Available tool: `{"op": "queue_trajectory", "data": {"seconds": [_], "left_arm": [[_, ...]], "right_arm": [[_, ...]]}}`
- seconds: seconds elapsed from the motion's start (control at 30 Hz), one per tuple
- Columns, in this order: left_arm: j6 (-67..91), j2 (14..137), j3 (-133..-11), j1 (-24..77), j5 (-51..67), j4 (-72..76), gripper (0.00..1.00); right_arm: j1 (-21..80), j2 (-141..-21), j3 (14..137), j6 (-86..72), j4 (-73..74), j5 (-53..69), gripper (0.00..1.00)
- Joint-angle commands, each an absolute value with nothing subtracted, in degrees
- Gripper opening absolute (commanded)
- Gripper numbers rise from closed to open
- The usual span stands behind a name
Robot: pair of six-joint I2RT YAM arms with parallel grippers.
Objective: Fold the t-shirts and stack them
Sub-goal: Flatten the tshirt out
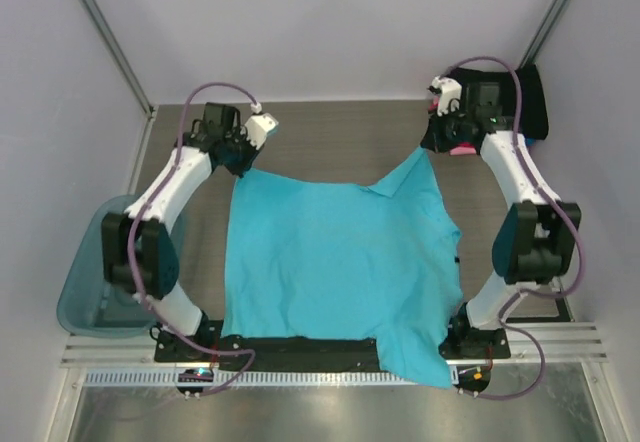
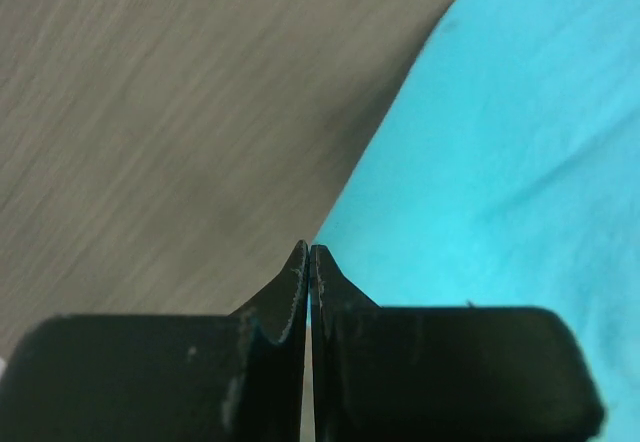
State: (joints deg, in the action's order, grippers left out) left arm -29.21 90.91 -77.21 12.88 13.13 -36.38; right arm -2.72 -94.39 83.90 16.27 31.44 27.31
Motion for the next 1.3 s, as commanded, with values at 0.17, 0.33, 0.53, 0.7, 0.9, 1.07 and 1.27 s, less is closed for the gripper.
{"op": "queue_trajectory", "data": {"seconds": [0.17, 0.33, 0.53, 0.7, 0.9, 1.07, 1.27], "left_arm": [[-30.0, 117.6, -108.6, 7.6, 13.0, -35.7, 0.0], [-28.7, 129.8, -121.5, 7.6, 9.4, -37.3, 0.0], [-27.6, 139.6, -133.4, 7.0, 6.3, -35.4, 0.0], [-26.7, 142.5, -135.3, 6.9, 4.0, -31.2, 0.0], [-25.0, 142.3, -136.9, 6.4, 3.9, -29.6, 0.0], [-23.0, 139.8, -136.7, 4.8, 5.4, -26.8, 0.0], [-23.8, 139.0, -134.9, 4.5, 6.9, -25.6, 0.0]], "right_arm": [[1.5, -120.3, 112.5, 20.2, 25.7, 20.4, 0.01], [1.8, -138.8, 134.8, 17.8, 25.5, 17.1, 0.01], [1.8, -149.6, 146.7, 17.2, 20.8, 14.9, 0.01], [1.9, -151.0, 145.7, 16.1, 14.5, 12.9, 0.01], [1.9, -149.3, 145.6, 12.7, 12.8, 12.0, 0.01], [2.0, -145.0, 144.4, 14.0, 12.6, 12.4, 0.01], [2.5, -145.5, 144.2, 14.8, 12.5, 11.6, 0.01]]}}
